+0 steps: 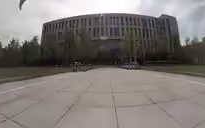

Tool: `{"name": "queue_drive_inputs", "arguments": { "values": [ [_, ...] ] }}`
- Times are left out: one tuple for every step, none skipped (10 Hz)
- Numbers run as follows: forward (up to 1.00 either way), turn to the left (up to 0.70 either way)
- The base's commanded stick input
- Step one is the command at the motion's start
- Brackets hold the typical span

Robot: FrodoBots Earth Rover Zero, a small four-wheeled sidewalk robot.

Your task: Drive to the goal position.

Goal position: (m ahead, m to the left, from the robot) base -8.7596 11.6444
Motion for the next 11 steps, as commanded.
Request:
{"name": "queue_drive_inputs", "arguments": {
  "values": [
    [0.0,0.7],
    [0.0,0.7],
    [0.0,0.7],
    [0.0,0.7],
    [0.0,0.7],
    [0.0,0.7],
    [0.0,0.7],
    [0.0,0.7],
    [0.0,0.7],
    [0.0,0.7],
    [0.0,0.7]
  ]
}}
